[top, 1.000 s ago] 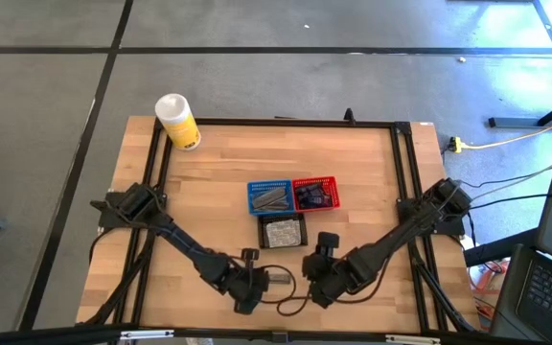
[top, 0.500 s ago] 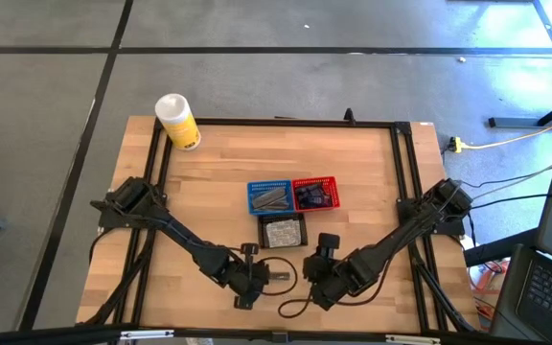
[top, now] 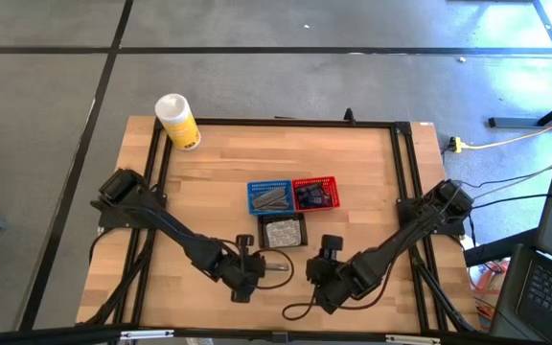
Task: Pick & Place Travel size toiletries
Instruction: Put the black comb into the blue bin
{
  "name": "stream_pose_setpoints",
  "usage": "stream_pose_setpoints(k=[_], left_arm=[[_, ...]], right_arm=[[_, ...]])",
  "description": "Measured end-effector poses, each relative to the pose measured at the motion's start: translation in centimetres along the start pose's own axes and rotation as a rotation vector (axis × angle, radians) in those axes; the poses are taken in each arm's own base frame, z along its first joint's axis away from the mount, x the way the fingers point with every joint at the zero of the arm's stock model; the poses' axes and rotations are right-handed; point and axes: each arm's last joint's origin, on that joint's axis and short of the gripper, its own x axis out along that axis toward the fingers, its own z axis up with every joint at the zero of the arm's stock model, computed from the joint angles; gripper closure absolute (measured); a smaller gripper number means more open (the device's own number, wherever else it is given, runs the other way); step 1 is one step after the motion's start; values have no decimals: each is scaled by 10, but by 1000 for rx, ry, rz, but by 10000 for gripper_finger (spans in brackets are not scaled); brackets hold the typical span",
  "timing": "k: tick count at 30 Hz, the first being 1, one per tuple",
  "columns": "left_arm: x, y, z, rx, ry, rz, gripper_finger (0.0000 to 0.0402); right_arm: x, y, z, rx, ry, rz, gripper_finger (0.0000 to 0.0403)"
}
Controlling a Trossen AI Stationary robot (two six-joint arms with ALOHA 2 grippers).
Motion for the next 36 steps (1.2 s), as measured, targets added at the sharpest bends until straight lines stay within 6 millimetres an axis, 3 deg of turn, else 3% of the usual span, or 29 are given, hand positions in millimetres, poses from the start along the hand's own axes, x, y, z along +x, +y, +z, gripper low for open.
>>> stream_pose_setpoints(k=[8, 16, 29, 36], left_arm=[[-39, 14, 9, -20, -72, 39, 400], [-71, 49, 19, -15, -137, 172, 400], [-57, 134, 40, 14, -55, 358, 400], [-48, 159, 37, -27, 17, 354, 400]], right_arm=[[11, -2, -16, 53, 52, -15, 226], [25, -8, -33, 96, 98, -57, 260], [27, -7, -39, 95, 109, -56, 281], [24, -3, -42, 87, 92, -63, 282]])
